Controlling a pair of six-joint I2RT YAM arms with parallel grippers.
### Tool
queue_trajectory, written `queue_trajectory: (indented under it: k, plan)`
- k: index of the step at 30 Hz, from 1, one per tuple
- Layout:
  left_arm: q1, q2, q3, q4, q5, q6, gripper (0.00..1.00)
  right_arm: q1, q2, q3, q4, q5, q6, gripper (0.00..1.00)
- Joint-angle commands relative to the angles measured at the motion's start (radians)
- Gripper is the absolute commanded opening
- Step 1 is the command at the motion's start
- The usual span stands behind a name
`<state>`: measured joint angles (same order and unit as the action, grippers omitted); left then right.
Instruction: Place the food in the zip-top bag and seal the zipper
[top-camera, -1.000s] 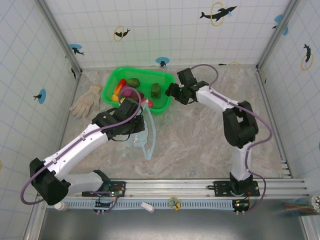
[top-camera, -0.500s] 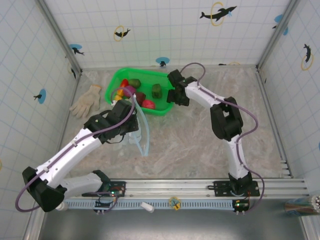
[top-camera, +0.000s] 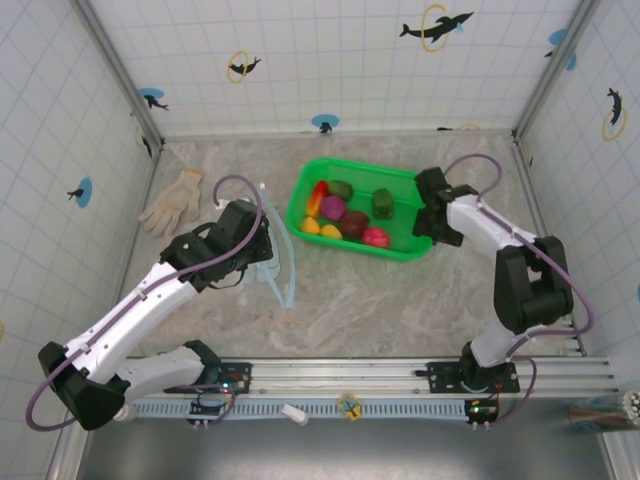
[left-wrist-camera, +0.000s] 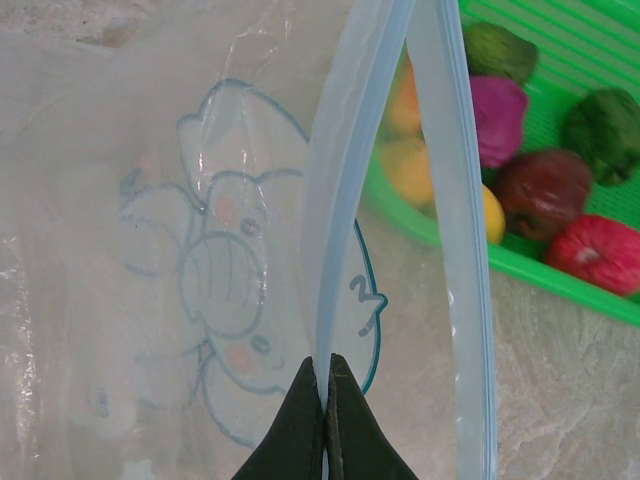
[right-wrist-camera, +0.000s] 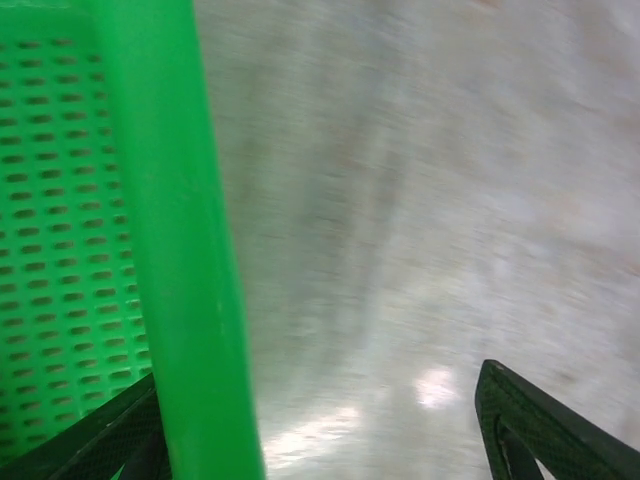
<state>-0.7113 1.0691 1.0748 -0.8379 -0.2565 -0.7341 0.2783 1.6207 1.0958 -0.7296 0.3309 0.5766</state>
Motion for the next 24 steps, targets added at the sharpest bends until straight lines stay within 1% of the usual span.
queue_trajectory:
  k: [1, 3, 4, 6, 8, 10, 11, 12, 13, 15, 17, 18, 19, 21, 24]
  plan:
    - [0.009, 0.004, -0.008, 0.02, -0.02, 0.009, 0.0, -0.078, -0.057, -0.05, -0.037, 0.19, 0.028, 0.77]
    - [0.009, 0.017, -0.006, 0.023, -0.025, 0.011, 0.0, -0.082, -0.094, -0.015, -0.061, 0.286, 0.03, 0.76]
    - [0.009, 0.023, -0.004, 0.028, -0.023, 0.011, 0.0, -0.069, -0.128, -0.011, -0.033, 0.317, 0.006, 0.74]
    - [0.009, 0.038, -0.002, 0.041, -0.015, 0.014, 0.0, -0.032, -0.195, -0.018, 0.045, 0.328, -0.055, 0.71]
    - [0.009, 0.063, 0.01, 0.052, 0.0, 0.015, 0.0, 0.009, -0.247, -0.035, 0.125, 0.287, -0.105, 0.7]
    - [0.009, 0.087, 0.024, 0.07, 0.026, 0.022, 0.0, 0.032, -0.263, -0.031, 0.164, 0.15, -0.127, 0.63]
    - [0.009, 0.098, 0.028, 0.083, 0.048, 0.029, 0.0, 0.037, -0.265, -0.035, 0.188, 0.051, -0.142, 0.61]
    - [0.008, 0.108, 0.033, 0.094, 0.065, 0.033, 0.0, 0.039, -0.263, -0.042, 0.214, -0.085, -0.156, 0.55]
    - [0.009, 0.116, 0.038, 0.105, 0.082, 0.033, 0.0, 0.047, -0.252, -0.039, 0.215, -0.176, -0.157, 0.47]
    - [0.009, 0.131, 0.037, 0.14, 0.124, 0.033, 0.0, 0.065, -0.22, -0.025, 0.196, -0.311, -0.16, 0.31]
    - [0.009, 0.145, 0.036, 0.175, 0.166, 0.029, 0.0, 0.081, -0.182, -0.013, 0.165, -0.4, -0.159, 0.19]
    - [0.008, 0.156, 0.037, 0.189, 0.19, 0.029, 0.0, 0.091, -0.167, -0.012, 0.155, -0.448, -0.162, 0.16]
    - [0.009, 0.165, 0.039, 0.199, 0.208, 0.029, 0.0, 0.101, -0.153, -0.009, 0.142, -0.476, -0.17, 0.15]
    - [0.009, 0.179, 0.042, 0.214, 0.235, 0.027, 0.0, 0.128, -0.127, -0.007, 0.121, -0.514, -0.185, 0.08]
    - [0.009, 0.197, 0.048, 0.228, 0.263, 0.028, 0.0, 0.151, -0.103, -0.041, 0.12, -0.549, -0.193, 0.06]
